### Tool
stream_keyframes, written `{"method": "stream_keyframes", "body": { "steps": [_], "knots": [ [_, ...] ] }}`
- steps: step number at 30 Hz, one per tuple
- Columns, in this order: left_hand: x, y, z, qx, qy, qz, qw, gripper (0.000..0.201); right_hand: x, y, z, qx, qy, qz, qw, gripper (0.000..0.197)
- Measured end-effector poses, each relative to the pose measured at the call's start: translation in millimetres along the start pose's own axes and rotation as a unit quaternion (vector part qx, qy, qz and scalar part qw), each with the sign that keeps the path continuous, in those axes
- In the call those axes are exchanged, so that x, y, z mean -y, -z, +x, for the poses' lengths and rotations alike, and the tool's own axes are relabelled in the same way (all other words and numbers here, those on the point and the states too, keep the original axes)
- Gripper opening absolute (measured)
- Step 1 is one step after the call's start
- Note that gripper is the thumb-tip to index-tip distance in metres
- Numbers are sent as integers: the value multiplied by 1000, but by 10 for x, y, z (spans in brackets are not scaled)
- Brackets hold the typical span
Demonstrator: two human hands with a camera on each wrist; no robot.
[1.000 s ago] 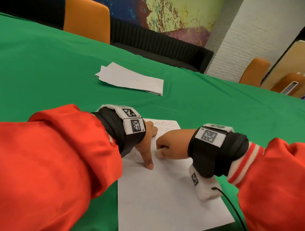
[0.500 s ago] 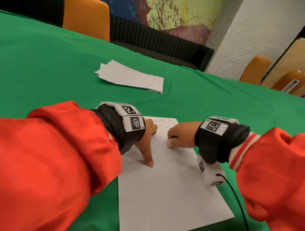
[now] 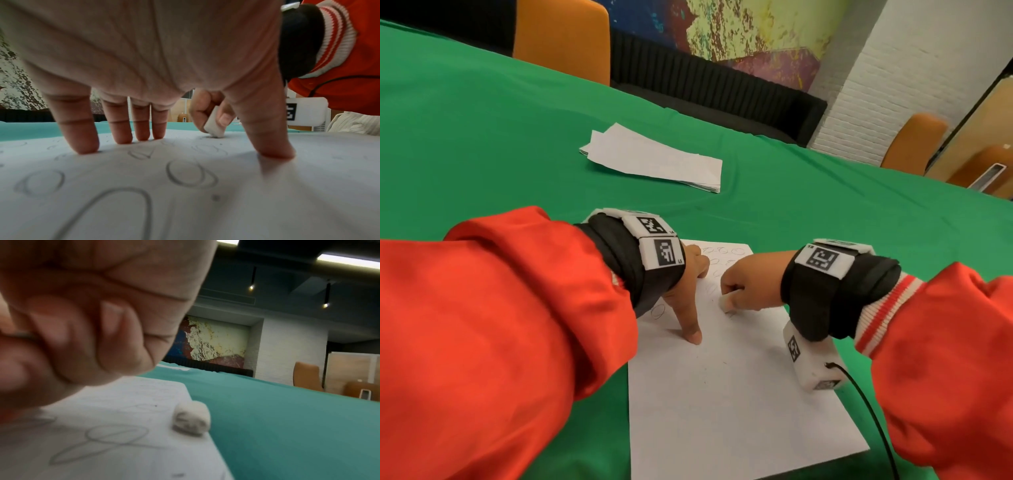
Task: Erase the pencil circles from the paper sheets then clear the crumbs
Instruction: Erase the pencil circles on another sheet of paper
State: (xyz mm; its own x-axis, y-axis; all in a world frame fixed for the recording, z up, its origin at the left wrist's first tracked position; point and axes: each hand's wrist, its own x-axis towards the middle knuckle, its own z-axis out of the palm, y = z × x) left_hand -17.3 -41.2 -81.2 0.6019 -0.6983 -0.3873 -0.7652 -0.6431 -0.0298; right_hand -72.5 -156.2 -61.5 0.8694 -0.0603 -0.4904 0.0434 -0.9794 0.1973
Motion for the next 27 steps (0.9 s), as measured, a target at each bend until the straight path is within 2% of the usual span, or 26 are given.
{"method": "stream_keyframes", "body": {
  "steps": [5,9,14,20,25,27],
  "knots": [
    [-9,8,-4,4,1,3,1000,100,-33,9,0,-22,-25,-9,999,17],
    [-7,8,-11,6,0,7,1000,100,45,-10,-20,0,11,9,1000,18],
    [-16,12,-4,8,0,9,1000,101,-72,13,-26,-13,-35,1,999,19],
    [-18,22,-9,12,0,12,1000,101,24,-55,-61,17,21,30,999,19],
    [-12,9,-1,9,1,6,1000,103,-105,-31,-29,-6,-33,31,999,18],
    [-7,2,8,7,-1,8,1000,102,-69,-43,-33,5,-17,34,999,17]
  ]
}}
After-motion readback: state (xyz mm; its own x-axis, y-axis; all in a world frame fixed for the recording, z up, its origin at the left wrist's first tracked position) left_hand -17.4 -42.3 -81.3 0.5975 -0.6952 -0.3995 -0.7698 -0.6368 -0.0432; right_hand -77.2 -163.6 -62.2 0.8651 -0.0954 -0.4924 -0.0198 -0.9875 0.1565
